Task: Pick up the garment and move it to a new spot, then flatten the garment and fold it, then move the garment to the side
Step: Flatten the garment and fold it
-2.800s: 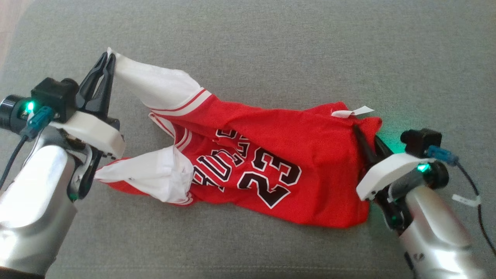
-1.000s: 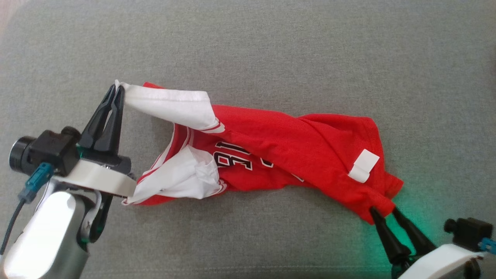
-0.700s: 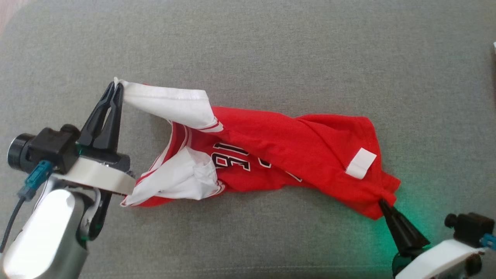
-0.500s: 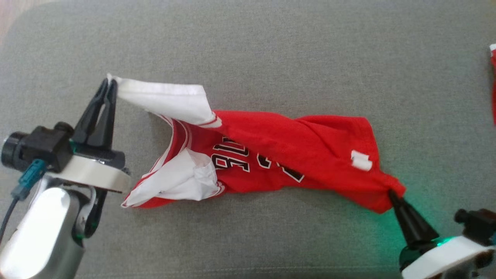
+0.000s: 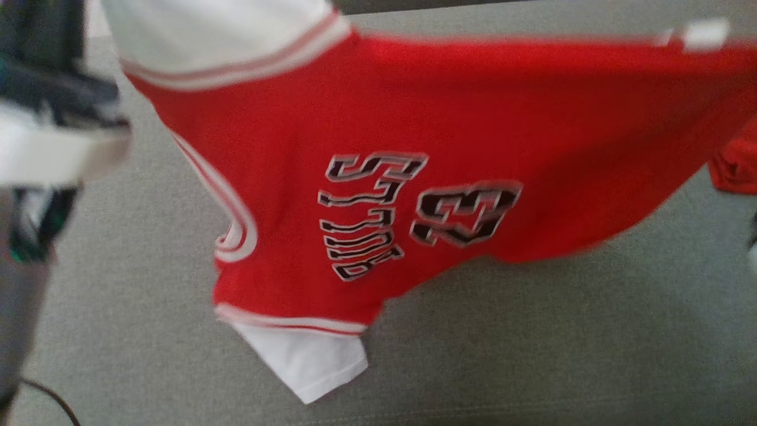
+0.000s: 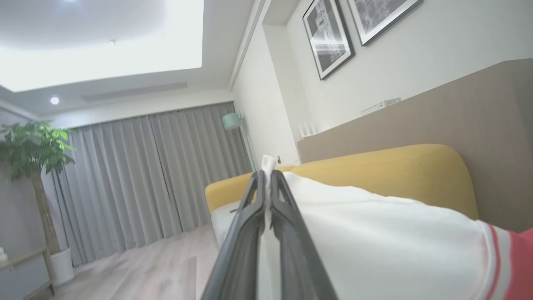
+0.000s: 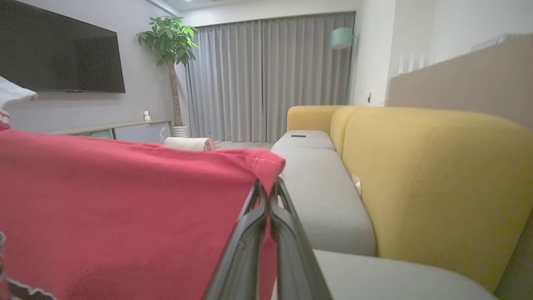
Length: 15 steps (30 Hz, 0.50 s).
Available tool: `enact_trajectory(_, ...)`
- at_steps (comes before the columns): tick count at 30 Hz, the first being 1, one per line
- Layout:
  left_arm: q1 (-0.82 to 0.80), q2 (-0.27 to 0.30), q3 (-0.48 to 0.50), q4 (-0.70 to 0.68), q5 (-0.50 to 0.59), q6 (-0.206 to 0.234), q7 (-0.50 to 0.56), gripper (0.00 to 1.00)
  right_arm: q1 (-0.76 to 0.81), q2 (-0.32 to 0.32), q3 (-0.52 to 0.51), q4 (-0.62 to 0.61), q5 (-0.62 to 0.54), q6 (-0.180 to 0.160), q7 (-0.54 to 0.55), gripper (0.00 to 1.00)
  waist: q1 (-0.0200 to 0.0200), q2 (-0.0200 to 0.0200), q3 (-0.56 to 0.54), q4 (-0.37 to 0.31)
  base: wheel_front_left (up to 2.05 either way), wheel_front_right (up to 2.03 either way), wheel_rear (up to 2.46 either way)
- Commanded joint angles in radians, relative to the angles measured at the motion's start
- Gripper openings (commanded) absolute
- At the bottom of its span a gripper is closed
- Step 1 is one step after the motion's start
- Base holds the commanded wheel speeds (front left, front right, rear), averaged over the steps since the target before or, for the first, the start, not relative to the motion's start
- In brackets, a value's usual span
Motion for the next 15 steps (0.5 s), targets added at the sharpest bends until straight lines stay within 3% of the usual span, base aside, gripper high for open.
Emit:
enact_trajectory(1,-0.113,0.052,0.05,-0.034,0.016,-0.005,0.027,0.0,-0.098,-0.051,-0.002,-0.033,-0.014,0.004,0.03,0.0,0.0001,-0.0001,0.016,-0.007,0.0,0.0,0.0)
enact_trajectory(7,-0.336,0.036,0.011,0.056,0.038,-0.046,0.077,0.0,-0.356,-0.04,0.028,0.06,-0.03,0.004,0.103,0.0,0.0001,-0.0001,0.087,-0.01,0.0,0.0,0.0)
enact_trajectory(11,-0.543,0.008,-0.032,0.227,0.078,-0.08,0.063,0.0,-0.587,-0.01,0.094,0.213,-0.062,0.004,0.119,0.0,0.0001,-0.0001,0.174,-0.008,0.0,0.0,0.0)
enact_trajectory(15,-0.732,-0.034,-0.057,0.417,0.127,-0.083,0.006,0.0,-0.806,0.023,0.172,0.403,-0.096,0.004,0.066,0.0,0.0001,-0.0001,0.234,-0.013,0.0,0.0,0.0)
